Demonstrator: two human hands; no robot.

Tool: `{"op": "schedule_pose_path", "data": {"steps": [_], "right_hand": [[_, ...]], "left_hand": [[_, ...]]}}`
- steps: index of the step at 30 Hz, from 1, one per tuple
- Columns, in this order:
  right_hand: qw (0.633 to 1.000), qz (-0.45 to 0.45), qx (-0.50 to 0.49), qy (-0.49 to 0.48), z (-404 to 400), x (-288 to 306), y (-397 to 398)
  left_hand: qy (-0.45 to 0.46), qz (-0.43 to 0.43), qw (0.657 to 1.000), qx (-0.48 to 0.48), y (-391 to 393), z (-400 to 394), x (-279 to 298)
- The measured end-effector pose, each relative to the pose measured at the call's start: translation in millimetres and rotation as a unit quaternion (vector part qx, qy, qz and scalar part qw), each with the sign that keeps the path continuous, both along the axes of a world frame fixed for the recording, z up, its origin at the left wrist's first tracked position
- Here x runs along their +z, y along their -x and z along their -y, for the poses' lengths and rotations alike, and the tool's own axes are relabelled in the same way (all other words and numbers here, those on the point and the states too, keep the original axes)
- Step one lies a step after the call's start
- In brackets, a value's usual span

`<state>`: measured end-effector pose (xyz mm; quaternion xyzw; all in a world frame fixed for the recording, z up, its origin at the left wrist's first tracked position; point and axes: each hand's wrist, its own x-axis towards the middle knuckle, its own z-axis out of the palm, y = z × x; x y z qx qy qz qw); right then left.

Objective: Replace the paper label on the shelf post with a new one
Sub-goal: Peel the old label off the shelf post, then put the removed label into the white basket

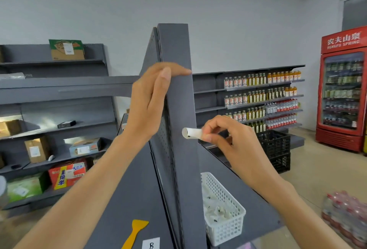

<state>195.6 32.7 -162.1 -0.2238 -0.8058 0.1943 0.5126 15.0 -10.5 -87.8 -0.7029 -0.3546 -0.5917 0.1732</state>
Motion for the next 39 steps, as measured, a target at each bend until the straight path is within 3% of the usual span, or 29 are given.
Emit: {"op": "schedule_pose_path", "data": {"steps": [6,11,15,25,31,39], "right_hand": [[0.999,0.012,-0.009,0.048,8.0,-13.3,-6.7],[0.991,0.083,0.008,0.106,11.0,-40.4,-4.1],[0.986,0.083,0.037,0.142,10.6,-62.5,-4.5],[0.976,0.036,0.082,0.201,-7.3,-107.0,-10.0],[0.974,0.036,0.096,0.201,-26.8,-125.1,-26.9],[0.992,0.035,-0.006,0.12,-58.4,-136.5,-53.8]], "left_hand": [[0.169,-0.005,0.985,-0.035,-6.8,26.2,-89.5],[0.22,0.136,0.963,-0.071,-21.6,41.7,-142.3],[0.277,0.219,0.93,-0.097,-32.6,53.6,-169.9],[0.351,0.24,0.903,-0.061,-48.4,38.8,-201.7],[0.39,0.25,0.882,-0.087,-66.2,16.9,-209.9],[0.455,0.375,0.788,-0.179,-86.1,-26.6,-217.1]]}}
